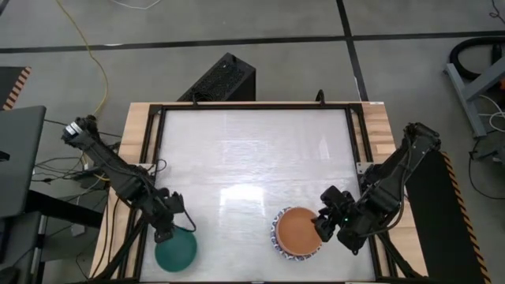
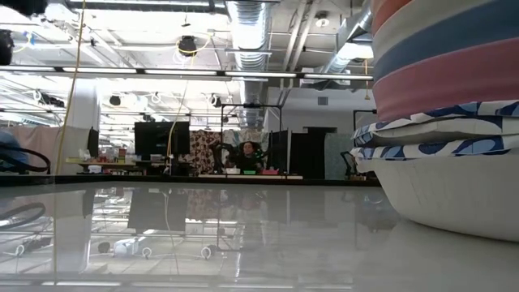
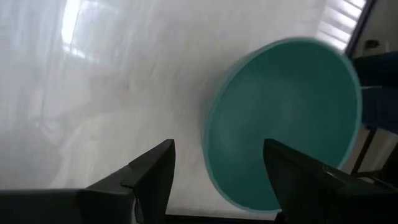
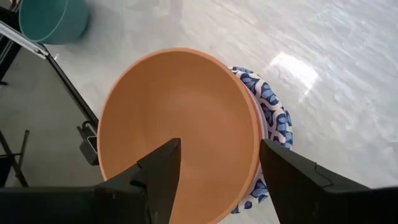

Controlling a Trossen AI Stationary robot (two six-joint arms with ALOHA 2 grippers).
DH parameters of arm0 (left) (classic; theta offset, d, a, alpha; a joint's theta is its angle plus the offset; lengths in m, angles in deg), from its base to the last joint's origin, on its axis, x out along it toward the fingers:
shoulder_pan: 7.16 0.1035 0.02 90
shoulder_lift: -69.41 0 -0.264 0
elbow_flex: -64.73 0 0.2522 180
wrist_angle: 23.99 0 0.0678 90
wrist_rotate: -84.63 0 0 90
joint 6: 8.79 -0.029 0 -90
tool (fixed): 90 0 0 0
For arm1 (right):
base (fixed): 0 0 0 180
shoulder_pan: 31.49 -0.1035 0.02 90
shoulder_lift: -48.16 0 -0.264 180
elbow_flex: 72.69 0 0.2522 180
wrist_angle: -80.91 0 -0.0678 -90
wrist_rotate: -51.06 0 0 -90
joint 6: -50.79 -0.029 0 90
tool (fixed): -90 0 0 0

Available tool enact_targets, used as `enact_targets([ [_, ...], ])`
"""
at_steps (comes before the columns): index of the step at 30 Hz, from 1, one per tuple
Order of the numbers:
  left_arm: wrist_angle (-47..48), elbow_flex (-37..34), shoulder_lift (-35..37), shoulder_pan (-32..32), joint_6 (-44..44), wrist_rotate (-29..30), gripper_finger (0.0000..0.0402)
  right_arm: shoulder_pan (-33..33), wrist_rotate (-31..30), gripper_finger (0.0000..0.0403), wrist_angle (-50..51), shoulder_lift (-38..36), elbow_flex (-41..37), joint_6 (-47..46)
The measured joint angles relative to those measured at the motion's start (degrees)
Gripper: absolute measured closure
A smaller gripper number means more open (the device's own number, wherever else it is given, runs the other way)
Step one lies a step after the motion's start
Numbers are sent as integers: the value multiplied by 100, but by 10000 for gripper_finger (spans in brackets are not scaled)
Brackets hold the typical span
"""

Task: Nest bowls inside each other
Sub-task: Stack the green bowl on top of the light orange bowl

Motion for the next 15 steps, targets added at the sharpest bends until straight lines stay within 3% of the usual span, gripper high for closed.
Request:
enact_targets([
  [9, -384, -636, -24, -553, 506, 234, 168, 0, -2, 163, -13, 0, 0, -2],
  [15, -754, -1012, -26, -602, 666, 266, 171, 0, 0, 163, -13, 0, 0, -97],
])
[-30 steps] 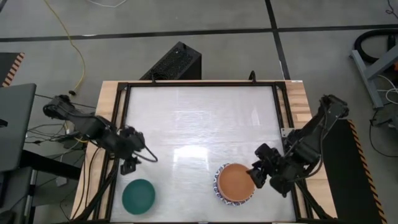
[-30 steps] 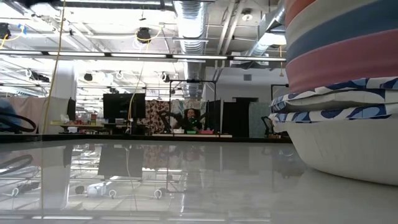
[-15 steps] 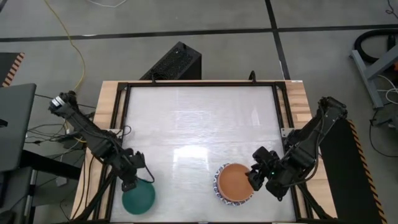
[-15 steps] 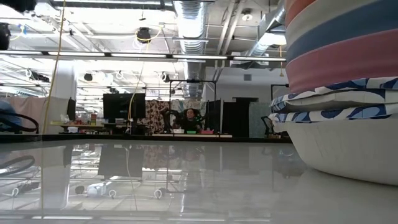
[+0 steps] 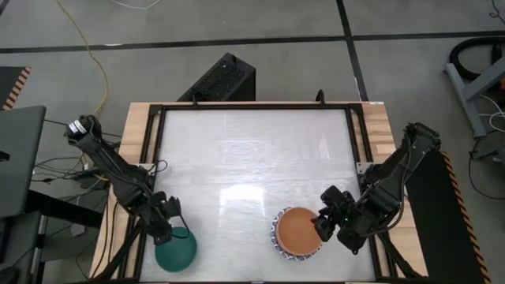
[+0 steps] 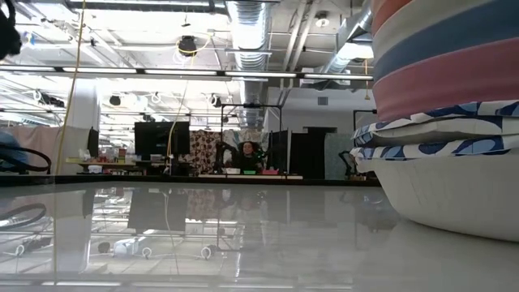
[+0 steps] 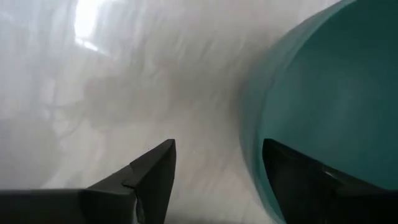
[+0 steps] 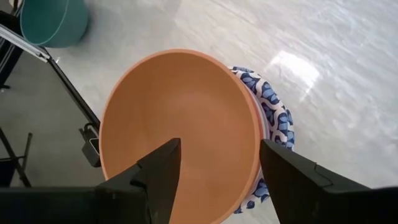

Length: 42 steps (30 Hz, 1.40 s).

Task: Nest bowls inside each other
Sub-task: Stack the green bowl on top of the light orange bowl

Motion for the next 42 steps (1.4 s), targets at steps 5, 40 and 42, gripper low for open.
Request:
enact_targets([
  [5, -389, -365, 2, 2, 277, -129, 212, 0, 20, 163, 0, 0, 0, -16],
  [40, -2367, 2181, 4, 2963, -2725, 7097, 401, 1728, -2486, 167, -1310, -2, 644, 3595],
  [42, -2661, 2212, 4, 3131, -3324, 7508, 401, 1896, -2849, 174, -1664, -4, 781, 4303],
])
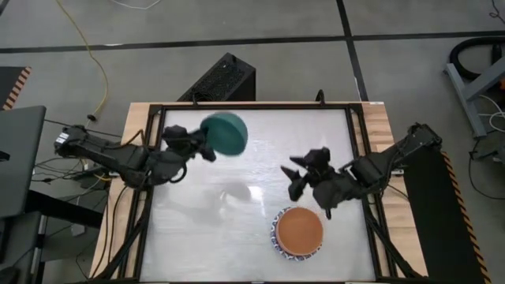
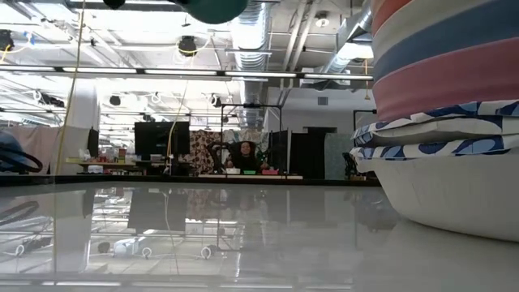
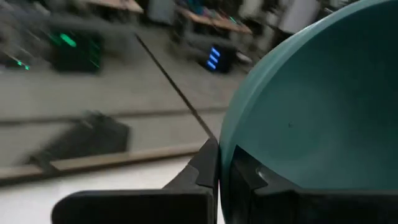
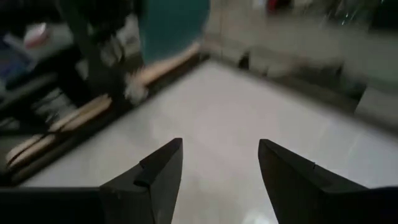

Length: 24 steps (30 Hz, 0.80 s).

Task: Nest bowls inside each other
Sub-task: Stack the green bowl on top of the light orange bowl

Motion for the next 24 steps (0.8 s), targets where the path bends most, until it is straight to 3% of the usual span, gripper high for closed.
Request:
enact_targets([
  [4, -613, 5, -38, 377, -1066, 380, 401, 374, -599, 188, -960, 0, 133, 1519],
  [9, -1462, 7, -356, 751, -2243, -123, 401, 939, -298, 201, -2381, 0, 133, 3185],
  [14, -2281, 7, -769, 793, -3292, -79, 401, 1331, -181, 205, -2888, 2, 135, 3568],
  [24, -4841, 13, -1443, 1071, -6116, -89, 401, 1606, -290, 207, -3671, 381, 133, 4772],
])
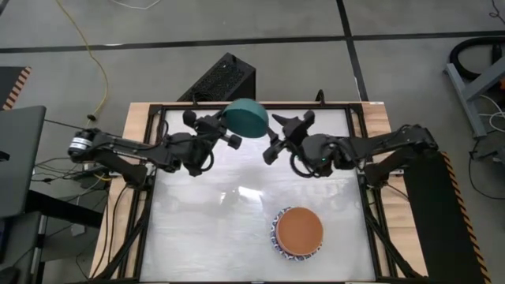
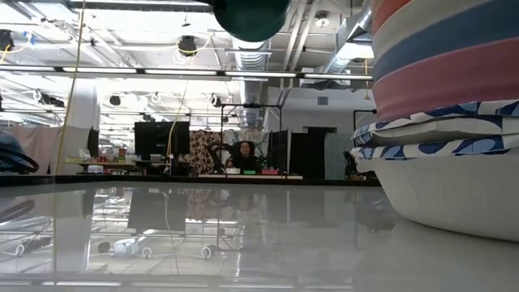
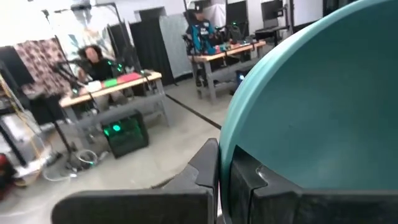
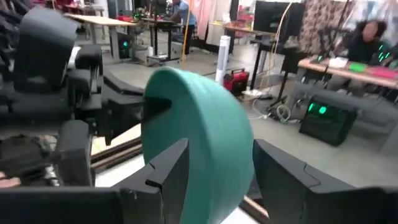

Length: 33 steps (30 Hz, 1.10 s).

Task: Nest bowls inside each other
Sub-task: Stack the green bowl on top of the light orange bowl

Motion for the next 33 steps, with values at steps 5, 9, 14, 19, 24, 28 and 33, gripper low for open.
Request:
enact_targets([
  [5, 43, 345, -212, 117, -673, -26, 401, 39, -581, 207, -217, 324, 0, 279],
  [9, 50, 476, -284, 124, -1005, -116, 401, 115, -1030, 207, -302, 460, -2, 471],
  [14, 54, 479, -290, 123, -1144, -292, 401, 259, -1117, 212, -264, 458, -2, 342],
  [19, 30, 479, -290, 114, -1140, -663, 401, 456, -800, 273, -231, 436, -2, 230],
  [24, 160, 481, -275, 112, -1234, -911, 399, 624, -700, 378, 200, 434, -2, -314],
  [28, 240, 481, -261, 109, -1264, -1286, 373, 699, -611, 389, 606, 443, -4, -918],
  [33, 457, 490, -236, 120, -1248, -1743, 303, 727, -190, 397, 781, 439, -4, -1306],
])
